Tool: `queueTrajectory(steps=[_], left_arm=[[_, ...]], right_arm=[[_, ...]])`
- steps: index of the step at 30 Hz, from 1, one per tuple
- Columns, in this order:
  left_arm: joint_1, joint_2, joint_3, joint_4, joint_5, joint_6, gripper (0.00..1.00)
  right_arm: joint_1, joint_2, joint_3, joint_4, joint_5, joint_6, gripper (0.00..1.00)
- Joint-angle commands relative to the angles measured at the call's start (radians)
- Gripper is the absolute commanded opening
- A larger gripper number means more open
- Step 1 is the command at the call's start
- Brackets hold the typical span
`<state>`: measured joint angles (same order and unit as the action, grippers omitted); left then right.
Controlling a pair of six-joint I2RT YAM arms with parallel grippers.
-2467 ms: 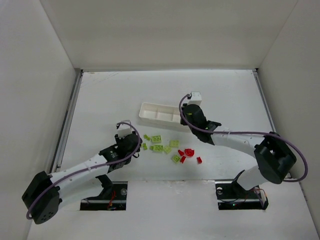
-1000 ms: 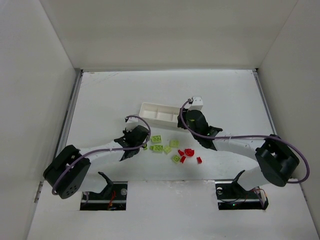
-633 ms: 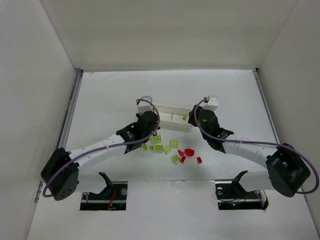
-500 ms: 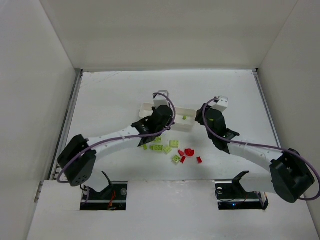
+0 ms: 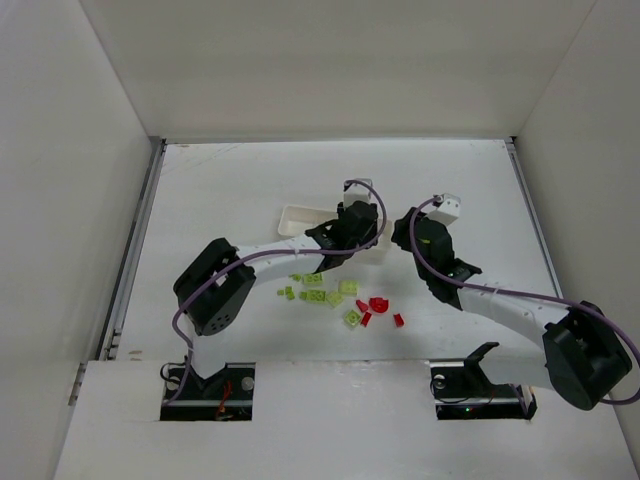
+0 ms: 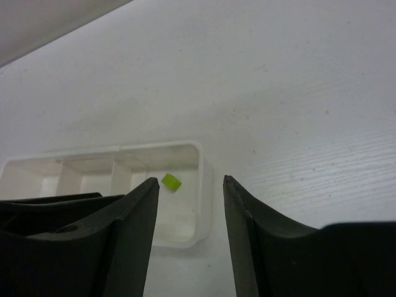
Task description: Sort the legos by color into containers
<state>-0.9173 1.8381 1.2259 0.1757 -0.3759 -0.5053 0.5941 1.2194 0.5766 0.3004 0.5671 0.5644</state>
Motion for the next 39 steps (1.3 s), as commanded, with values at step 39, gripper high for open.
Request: queueTrajectory(steps=[39], left_arm=[[0.090,-0.045,-0.005,0.002,0.138,-0.116,0.54]], right_arm=[[0.012,-0.017,0.000,0.103,-0.082,-0.030,0.45]])
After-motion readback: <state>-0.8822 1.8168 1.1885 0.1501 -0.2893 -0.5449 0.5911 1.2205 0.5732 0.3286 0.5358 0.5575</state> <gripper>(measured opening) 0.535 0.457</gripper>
